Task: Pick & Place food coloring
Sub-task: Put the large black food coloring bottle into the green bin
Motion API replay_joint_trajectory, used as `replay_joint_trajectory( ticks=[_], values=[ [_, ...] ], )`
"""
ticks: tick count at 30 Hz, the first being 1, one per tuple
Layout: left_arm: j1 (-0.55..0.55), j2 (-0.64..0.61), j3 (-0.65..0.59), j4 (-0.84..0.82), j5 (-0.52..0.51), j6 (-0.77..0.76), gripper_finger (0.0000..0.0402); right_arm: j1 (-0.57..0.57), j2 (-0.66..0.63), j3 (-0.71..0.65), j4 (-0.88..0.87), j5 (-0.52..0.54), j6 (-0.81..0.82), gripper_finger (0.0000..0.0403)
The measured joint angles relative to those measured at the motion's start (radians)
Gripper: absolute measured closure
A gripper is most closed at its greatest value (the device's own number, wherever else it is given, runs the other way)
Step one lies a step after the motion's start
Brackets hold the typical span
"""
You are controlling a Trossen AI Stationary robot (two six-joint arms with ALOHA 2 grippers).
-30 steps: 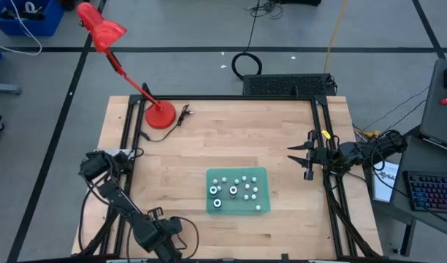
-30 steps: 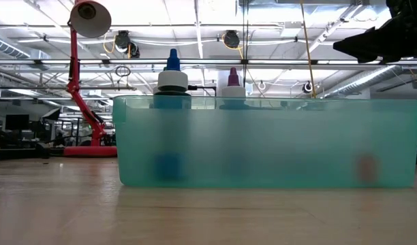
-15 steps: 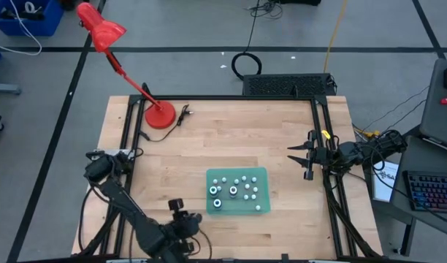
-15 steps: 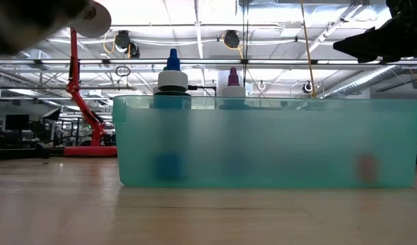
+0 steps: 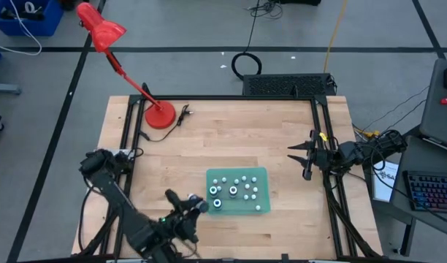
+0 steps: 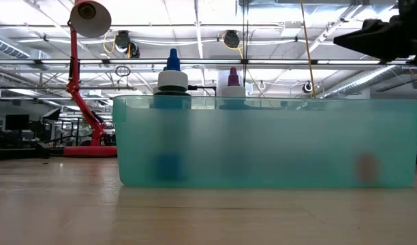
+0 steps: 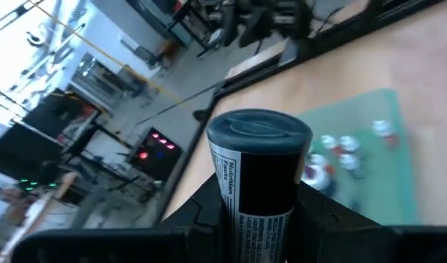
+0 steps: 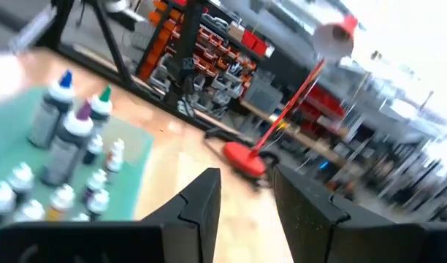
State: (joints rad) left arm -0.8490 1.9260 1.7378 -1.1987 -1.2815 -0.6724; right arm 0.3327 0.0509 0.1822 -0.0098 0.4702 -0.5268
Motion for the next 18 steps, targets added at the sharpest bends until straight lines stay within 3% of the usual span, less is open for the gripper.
replay_joint_trajectory(
  ticks=[5,9,14,18],
  values=[
    [0.101,-0.077,0.0,0.078,0.051,0.197,0.0313,0.0,0.0,0.0,0.007,0.0,-0.232,0.0287],
    [0.216,-0.142,0.0,0.36,0.238,0.551,0.0313,0.0,0.0,0.0,0.019,-0.031,-0.342,0.0287],
    [0.357,-0.186,0.001,0.83,0.68,1.032,0.0313,0.0,0.0,0.0,0.115,-0.326,-0.112,0.0287],
    [0.453,-0.196,0.001,0.968,0.895,1.164,0.0313,0.001,0.003,0.0,0.137,-0.604,-0.054,0.0287]
  ],
)
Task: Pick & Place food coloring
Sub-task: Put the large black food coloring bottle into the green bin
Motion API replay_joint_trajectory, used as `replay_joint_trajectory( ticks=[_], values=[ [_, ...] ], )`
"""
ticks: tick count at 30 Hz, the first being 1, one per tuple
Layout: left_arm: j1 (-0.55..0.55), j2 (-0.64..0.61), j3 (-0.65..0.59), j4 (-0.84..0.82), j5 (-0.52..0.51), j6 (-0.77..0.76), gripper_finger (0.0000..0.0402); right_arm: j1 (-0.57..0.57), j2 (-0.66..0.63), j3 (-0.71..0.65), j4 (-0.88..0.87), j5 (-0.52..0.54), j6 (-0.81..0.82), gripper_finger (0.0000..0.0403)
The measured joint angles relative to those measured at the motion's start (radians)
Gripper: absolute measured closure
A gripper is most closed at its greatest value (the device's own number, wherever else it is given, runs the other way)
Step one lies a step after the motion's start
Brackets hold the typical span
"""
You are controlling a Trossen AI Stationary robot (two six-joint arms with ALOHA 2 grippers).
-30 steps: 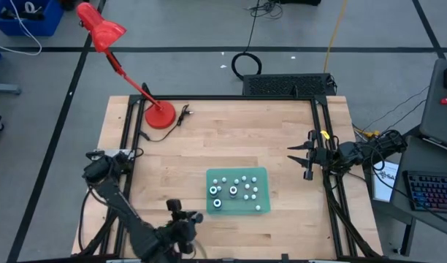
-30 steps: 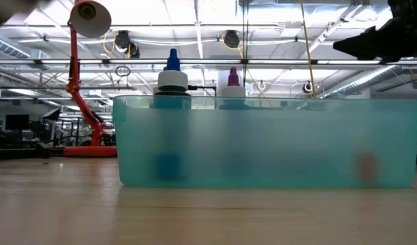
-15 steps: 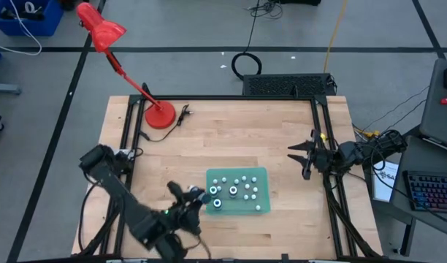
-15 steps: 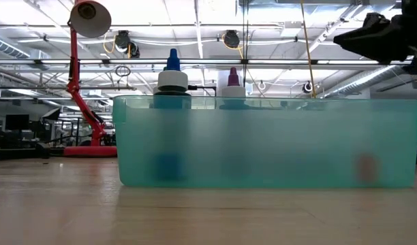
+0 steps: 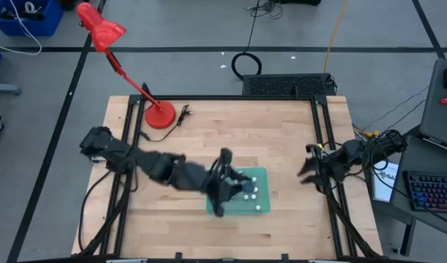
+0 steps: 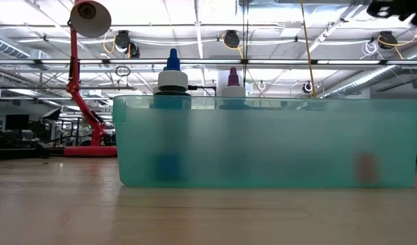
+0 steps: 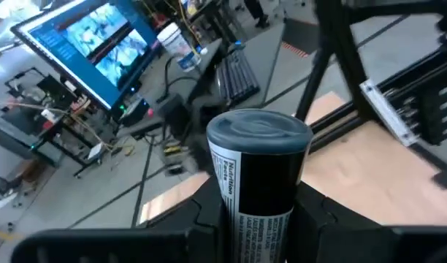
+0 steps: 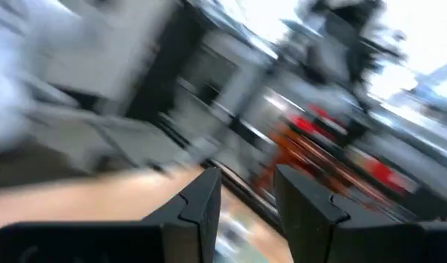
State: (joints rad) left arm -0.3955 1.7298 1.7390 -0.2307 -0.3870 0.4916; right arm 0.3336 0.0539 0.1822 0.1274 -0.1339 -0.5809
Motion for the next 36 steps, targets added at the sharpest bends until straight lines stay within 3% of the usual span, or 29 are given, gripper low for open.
replay_joint_trajectory(
  ticks=[5,8,10,12,17,19,25,33,36],
  values=[
    [0.117,0.003,0.0,0.008,0.16,0.002,0.0313,0.0,0.003,0.0,0.027,-0.323,0.124,0.0287],
    [0.179,0.025,0.0,0.049,0.284,0.003,0.0313,0.0,0.003,0.0,0.052,-0.393,0.249,0.0287],
    [0.214,0.043,-0.001,0.061,0.366,0.018,0.0313,0.0,0.004,0.0,0.063,-0.333,0.356,0.0287],
    [0.247,0.063,-0.001,0.089,0.454,0.05,0.0313,0.0,0.004,0.0,0.067,-0.182,0.429,0.0287],
    [0.325,0.087,-0.001,0.101,0.612,0.077,0.0313,-0.001,0.03,0.0,0.13,0.518,0.461,0.0287],
    [0.362,0.09,-0.008,0.113,0.69,0.08,0.0313,-0.001,0.078,0.0,0.178,0.649,0.385,0.0287],
    [0.467,0.095,-0.059,0.283,0.913,0.024,0.0313,-0.002,0.363,0.0,0.479,0.578,0.196,0.0284],
    [0.498,0.104,-0.116,0.368,0.929,0.016,0.0313,-0.085,0.838,0.053,0.951,0.575,0.041,0.0211],
    [0.497,0.102,-0.119,0.382,0.929,-0.006,0.0313,-0.134,0.955,0.118,1.008,0.546,0.044,0.0176]
  ],
)
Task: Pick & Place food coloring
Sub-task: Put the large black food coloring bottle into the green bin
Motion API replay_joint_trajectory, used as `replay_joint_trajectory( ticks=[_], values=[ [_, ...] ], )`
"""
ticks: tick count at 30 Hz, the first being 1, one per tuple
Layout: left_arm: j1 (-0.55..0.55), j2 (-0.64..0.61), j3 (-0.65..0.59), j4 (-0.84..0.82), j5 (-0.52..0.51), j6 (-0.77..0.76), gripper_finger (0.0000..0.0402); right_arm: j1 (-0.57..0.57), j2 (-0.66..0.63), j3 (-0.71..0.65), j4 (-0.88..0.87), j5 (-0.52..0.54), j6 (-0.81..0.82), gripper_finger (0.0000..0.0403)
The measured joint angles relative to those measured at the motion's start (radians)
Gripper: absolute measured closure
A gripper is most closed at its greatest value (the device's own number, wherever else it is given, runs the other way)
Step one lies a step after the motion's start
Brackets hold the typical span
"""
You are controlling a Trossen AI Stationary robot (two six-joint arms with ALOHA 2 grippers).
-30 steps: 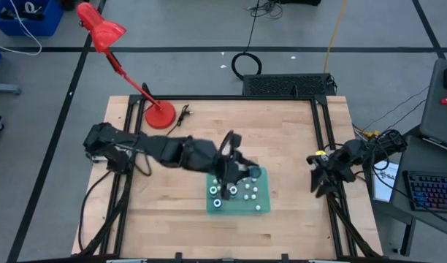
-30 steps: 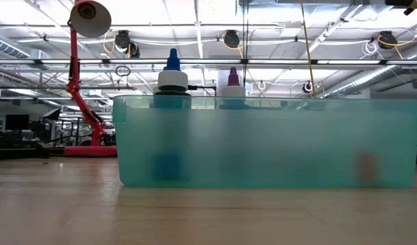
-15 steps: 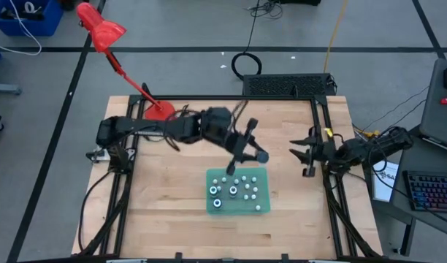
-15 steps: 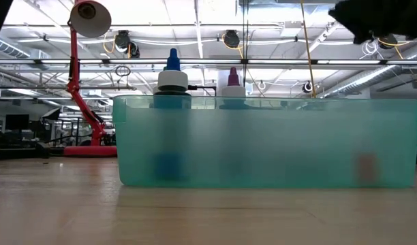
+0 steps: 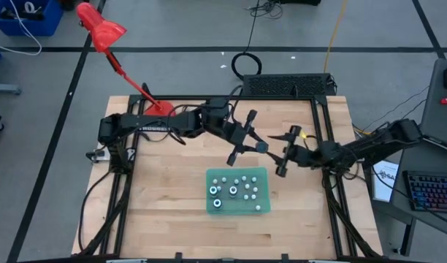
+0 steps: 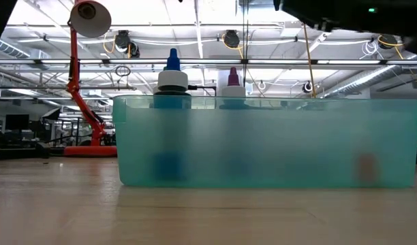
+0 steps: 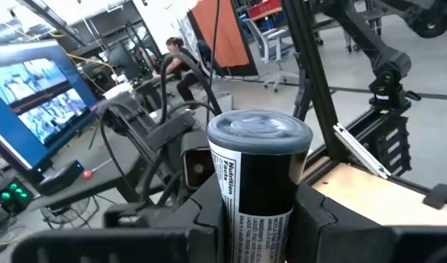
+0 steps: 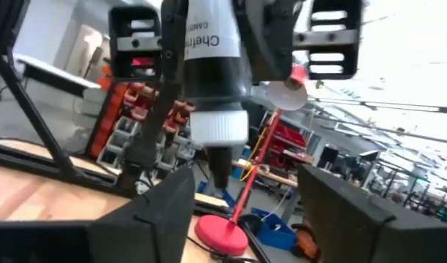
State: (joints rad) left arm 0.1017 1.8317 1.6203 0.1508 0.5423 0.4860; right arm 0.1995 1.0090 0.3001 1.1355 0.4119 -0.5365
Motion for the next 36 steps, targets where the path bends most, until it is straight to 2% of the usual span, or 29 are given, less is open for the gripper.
replay_joint_trajectory(
  ticks=[3,7,15,25,28,33,36],
  values=[
    [0.0,0.0,-0.002,0.0,0.0,-0.01,0.0313,-0.049,0.082,0.066,-0.012,-0.067,0.036,0.0154],
    [0.0,0.0,-0.002,0.004,0.0,-0.018,0.0313,-0.088,0.146,0.118,-0.027,-0.155,0.08,0.015],
    [0.001,0.0,-0.002,-0.026,-0.002,-0.021,0.0314,-0.091,0.136,0.127,-0.031,-0.155,0.06,0.0178],
    [0.01,0.0,-0.002,-0.03,-0.001,-0.034,0.0314,-0.087,0.095,0.127,-0.091,-0.155,0.078,0.0188],
    [0.01,0.0,-0.002,-0.029,0.0,-0.034,0.0315,-0.087,0.097,0.127,-0.092,-0.155,0.078,0.0213],
    [0.01,0.0,-0.002,-0.022,0.002,-0.029,0.0315,-0.087,0.097,0.127,-0.085,-0.166,0.042,0.03],
    [0.008,0.0,-0.002,-0.022,0.003,-0.029,0.0315,-0.087,0.096,0.127,-0.093,-0.194,0.038,0.03]
  ],
)
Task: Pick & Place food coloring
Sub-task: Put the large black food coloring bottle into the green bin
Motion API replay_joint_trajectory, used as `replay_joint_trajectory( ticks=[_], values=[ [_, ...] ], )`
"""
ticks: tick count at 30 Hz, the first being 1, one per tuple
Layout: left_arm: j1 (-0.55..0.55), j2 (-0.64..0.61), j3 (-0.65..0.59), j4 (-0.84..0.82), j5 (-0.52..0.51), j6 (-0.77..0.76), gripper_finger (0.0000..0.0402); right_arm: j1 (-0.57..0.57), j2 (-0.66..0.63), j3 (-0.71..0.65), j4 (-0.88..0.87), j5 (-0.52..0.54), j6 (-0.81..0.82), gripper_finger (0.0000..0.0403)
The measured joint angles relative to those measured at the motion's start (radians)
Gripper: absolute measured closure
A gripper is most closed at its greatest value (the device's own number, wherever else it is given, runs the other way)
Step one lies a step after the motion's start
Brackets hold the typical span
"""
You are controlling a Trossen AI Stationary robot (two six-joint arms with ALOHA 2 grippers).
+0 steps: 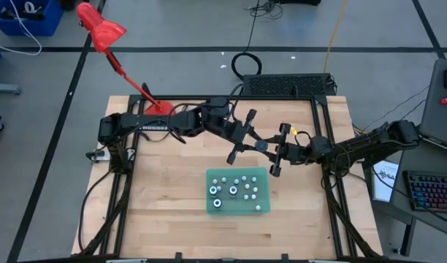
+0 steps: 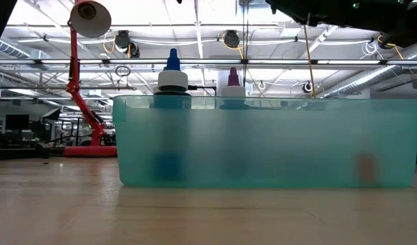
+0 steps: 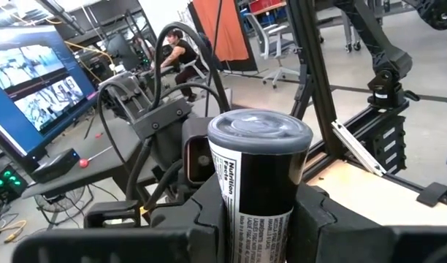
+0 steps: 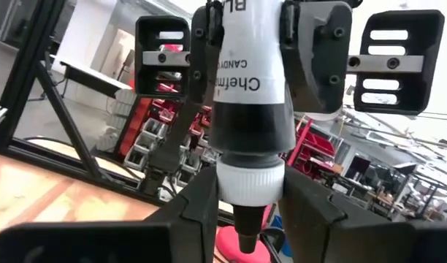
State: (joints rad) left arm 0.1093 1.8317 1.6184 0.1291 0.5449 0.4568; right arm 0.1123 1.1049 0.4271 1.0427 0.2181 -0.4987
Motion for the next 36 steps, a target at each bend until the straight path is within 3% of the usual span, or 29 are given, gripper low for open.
replay_joint_trajectory(
  ticks=[5,8,14,19,22,28,32,36],
  values=[
    [0.0,-0.004,-0.001,-0.01,-0.019,-0.031,0.0314,0.001,-0.015,0.002,-0.081,0.03,0.011,0.03],
    [0.0,-0.024,-0.003,-0.052,-0.069,-0.081,0.0274,0.006,-0.043,0.027,-0.241,0.074,0.052,0.03],
    [-0.001,-0.123,0.005,-0.177,-0.237,-0.102,0.0168,0.067,-0.076,0.179,-0.824,0.185,0.168,0.03],
    [-0.003,-0.173,0.002,-0.342,-0.383,-0.156,0.0131,0.111,-0.053,0.403,-1.246,0.202,0.366,0.03],
    [-0.008,-0.185,0.003,-0.428,-0.446,-0.226,0.0127,0.129,-0.003,0.522,-1.488,0.192,0.489,0.03],
    [-0.033,-0.139,0.002,-0.585,-0.46,-0.274,0.0142,0.129,0.131,0.75,-1.881,0.173,0.696,0.03],
    [-0.075,-0.098,0.002,-0.588,-0.41,-0.222,0.0162,0.112,0.232,0.811,-2.012,0.056,0.771,0.03],
    [-0.115,-0.068,0.0,-0.603,-0.34,-0.177,0.0183,0.119,0.305,0.808,-2.08,0.043,0.816,0.03]
  ],
)
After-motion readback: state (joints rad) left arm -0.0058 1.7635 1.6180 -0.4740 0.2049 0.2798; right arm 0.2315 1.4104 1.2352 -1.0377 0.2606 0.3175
